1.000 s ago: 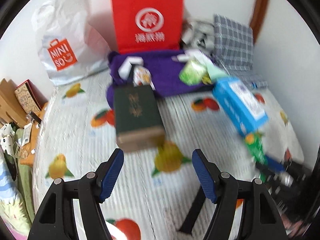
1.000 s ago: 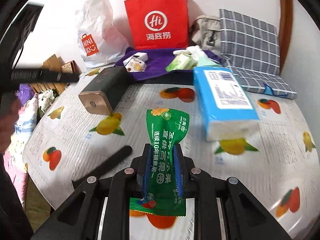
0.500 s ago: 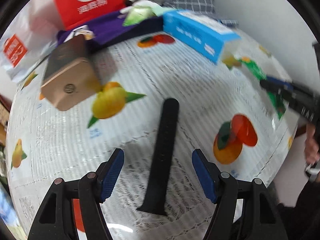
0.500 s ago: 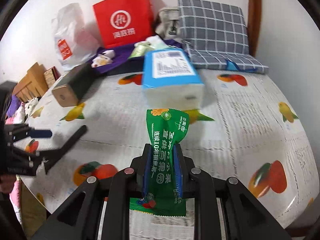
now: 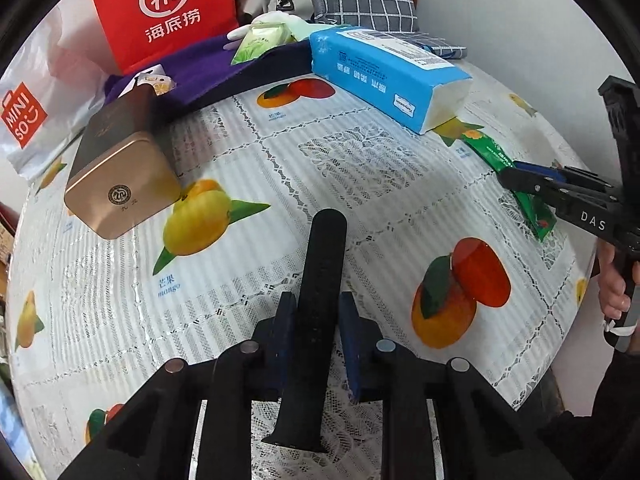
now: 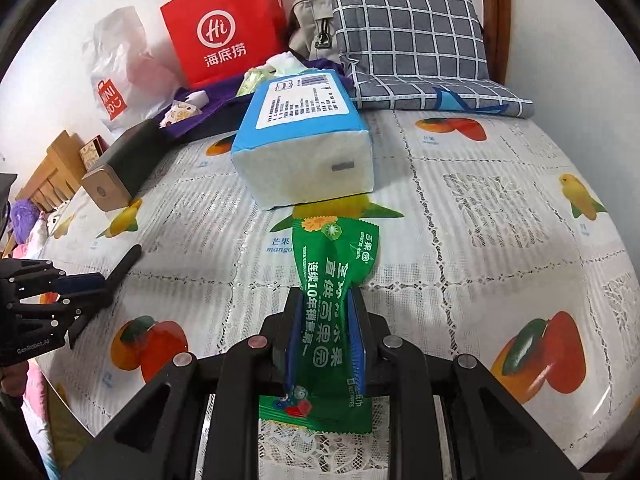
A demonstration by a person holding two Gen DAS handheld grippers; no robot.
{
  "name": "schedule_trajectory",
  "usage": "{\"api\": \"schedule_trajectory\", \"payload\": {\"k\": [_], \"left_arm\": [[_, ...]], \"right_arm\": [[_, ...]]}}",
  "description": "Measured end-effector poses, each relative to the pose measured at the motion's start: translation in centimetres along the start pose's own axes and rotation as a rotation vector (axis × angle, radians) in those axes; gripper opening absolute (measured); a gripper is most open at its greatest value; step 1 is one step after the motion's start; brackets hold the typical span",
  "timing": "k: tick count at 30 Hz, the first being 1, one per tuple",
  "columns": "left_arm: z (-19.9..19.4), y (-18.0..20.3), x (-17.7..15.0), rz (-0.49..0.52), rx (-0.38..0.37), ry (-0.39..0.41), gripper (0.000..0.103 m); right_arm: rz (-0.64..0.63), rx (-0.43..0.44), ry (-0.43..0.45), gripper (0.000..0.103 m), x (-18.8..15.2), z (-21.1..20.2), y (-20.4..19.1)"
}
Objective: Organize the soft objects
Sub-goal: 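Lift strap with left tool while right tool carries green packet toward the towel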
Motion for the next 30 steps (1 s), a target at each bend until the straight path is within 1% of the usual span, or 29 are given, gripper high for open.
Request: {"api": "schedule_trajectory", "payload": {"k": [3,6,7,11,14,16,22,30], "left_arm": [[0.0,-0.5,-0.1,-0.054,-0.019,0.011,0.022],[0.0,0.2,-0.4,-0.020,0.021,0.033,0.022],[0.0,0.2,-0.4,-0.028,0.025,0.036,0.022],[0.1,0.1,-0.1,-0.041,0.035,0.030,0.020],[0.1,-0.1,0.2,-0.060,0.032,0.013,0.020],[-0.1,-0.4,0.4,-0.079,0.046,0.009,0.020],[-2.1,-1.2,0.7,-0.120,0.052,0.052,0.020],[-4.7,-2.8,1.7,-0.180,0.055,0.096,0.020]], "right_arm": [[-0.009,0.015,-0.001,0.022,-0.1,0.0,0.1],[-0.015,0.017,0.002,0.023,-0.2,0.1,0.1],[-0.025,0.014,0.005,0.023,-0.2,0.2,-0.1],[-0.036,0.013,0.009,0.023,-0.2,0.2,-0.3],[-0.042,0.034,0.007,0.022,-0.2,0.2,-0.6],[-0.038,0.045,0.006,0.020,-0.1,-0.1,-0.7],[-0.063,0.062,0.055,0.020,0.9,-2.3,-1.6],[-0.068,0.070,0.091,0.020,2.4,-4.4,-2.1]]}}
Point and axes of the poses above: each gripper's, at about its wrist camera, not at the fingertips, and z roughly the way its jaws point, y to its right, x to its top, the point moved 2 cm from there along z, roughly the way its jaws point, and after that the axes turned 3 degrees about z, right-handed, at the moved point
